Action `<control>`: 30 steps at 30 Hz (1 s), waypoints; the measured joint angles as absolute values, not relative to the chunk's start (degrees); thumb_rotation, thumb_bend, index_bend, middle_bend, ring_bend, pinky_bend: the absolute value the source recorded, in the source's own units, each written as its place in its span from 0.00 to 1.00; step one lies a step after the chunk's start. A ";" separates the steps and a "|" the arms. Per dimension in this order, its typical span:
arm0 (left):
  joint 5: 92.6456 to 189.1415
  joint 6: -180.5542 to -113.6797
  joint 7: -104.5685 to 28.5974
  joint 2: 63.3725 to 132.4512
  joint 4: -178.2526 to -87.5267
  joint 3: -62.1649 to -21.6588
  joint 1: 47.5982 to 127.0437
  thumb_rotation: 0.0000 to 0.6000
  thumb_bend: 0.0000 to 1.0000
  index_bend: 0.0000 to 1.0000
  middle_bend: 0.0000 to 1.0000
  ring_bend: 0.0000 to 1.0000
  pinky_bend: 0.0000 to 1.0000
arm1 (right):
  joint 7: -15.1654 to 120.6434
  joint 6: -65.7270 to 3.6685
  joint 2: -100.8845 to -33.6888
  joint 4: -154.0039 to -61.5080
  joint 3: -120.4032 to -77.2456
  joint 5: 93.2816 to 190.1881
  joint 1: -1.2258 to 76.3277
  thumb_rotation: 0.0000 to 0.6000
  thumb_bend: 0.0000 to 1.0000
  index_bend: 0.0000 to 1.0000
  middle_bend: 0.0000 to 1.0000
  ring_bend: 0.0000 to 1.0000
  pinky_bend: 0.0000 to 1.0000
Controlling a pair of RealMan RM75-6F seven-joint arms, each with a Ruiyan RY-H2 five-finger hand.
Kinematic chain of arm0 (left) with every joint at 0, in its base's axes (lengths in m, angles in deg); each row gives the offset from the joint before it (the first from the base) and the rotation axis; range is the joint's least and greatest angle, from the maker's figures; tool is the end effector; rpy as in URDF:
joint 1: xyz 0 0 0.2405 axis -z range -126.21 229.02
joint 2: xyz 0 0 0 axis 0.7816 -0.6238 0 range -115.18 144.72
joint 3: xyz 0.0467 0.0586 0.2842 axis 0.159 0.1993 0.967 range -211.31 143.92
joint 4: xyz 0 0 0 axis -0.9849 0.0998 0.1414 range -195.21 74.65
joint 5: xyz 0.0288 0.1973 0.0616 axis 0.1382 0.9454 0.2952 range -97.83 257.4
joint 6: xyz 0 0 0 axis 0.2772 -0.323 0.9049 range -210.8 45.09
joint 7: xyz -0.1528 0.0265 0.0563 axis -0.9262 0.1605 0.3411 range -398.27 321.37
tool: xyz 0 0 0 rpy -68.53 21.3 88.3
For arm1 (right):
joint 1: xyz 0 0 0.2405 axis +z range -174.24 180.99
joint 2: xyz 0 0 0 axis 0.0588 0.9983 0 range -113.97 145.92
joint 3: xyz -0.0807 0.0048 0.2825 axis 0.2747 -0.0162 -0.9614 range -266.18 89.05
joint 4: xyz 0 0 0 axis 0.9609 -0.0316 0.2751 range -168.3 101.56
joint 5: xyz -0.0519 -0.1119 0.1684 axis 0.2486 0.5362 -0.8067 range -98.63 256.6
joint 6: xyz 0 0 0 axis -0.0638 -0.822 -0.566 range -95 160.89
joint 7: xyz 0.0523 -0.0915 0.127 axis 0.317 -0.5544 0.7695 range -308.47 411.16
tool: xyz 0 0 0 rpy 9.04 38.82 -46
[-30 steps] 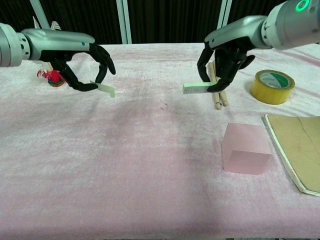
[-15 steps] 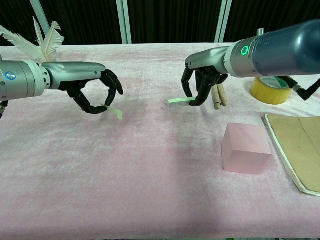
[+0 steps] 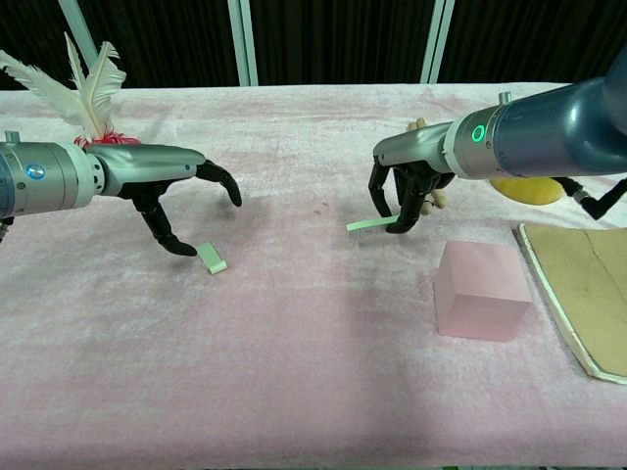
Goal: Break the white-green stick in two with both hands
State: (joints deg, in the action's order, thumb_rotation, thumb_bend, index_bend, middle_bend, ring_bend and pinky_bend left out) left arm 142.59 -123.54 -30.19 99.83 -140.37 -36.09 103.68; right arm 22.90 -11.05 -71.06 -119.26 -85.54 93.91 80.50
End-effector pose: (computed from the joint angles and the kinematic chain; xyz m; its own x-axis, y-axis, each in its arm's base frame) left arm -0.1741 0.4033 -0.0399 0.5325 0.4627 0.7088 0.8254 -0.4694 -0.3137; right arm -0.0866 -0.4354 -0.0567 0.5482 -0.5471 0.6325 -0.8358 -0.3326 0.4367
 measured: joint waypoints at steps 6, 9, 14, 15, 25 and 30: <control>140.93 -123.98 -29.19 98.36 -143.11 -37.52 103.88 1.00 0.10 0.02 0.04 0.00 0.00 | 21.67 -7.98 -69.33 -120.29 -85.42 90.51 81.43 1.00 0.09 0.14 1.00 0.99 0.96; 140.23 -124.52 -29.17 97.32 -144.65 -38.47 103.87 1.00 0.10 0.02 0.04 0.00 0.00 | 22.03 -7.95 -68.34 -120.62 -85.82 89.89 81.34 1.00 0.06 0.08 1.00 0.98 0.96; 139.36 -125.22 -30.13 95.21 -147.03 -40.32 103.81 1.00 0.10 0.02 0.04 0.00 0.00 | 23.16 -7.51 -65.59 -121.78 -86.43 89.35 80.80 1.00 0.06 0.07 1.00 0.98 0.95; 139.35 -125.44 -30.21 94.63 -147.55 -40.69 103.82 1.00 0.10 0.02 0.04 0.00 0.00 | 23.40 -7.57 -64.97 -122.03 -86.57 89.46 80.64 1.00 0.06 0.07 1.00 0.98 0.95; 141.76 -131.23 -30.77 88.47 -153.57 -44.55 102.99 1.00 0.10 0.05 0.04 0.00 0.00 | 29.33 -14.22 -50.15 -129.45 -88.87 96.35 74.59 1.00 0.06 0.07 0.64 0.71 0.71; 143.08 -135.97 -31.10 83.69 -158.98 -46.17 101.00 1.00 0.11 0.12 0.04 0.00 0.00 | 33.70 -19.18 -41.03 -134.72 -88.39 103.44 67.67 1.00 0.06 0.07 0.33 0.39 0.35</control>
State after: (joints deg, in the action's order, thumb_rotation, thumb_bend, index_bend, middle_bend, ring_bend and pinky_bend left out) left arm 143.08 -135.97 -31.10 83.69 -158.98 -46.17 101.00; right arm 33.70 -19.18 -41.03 -134.72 -88.39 103.44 67.67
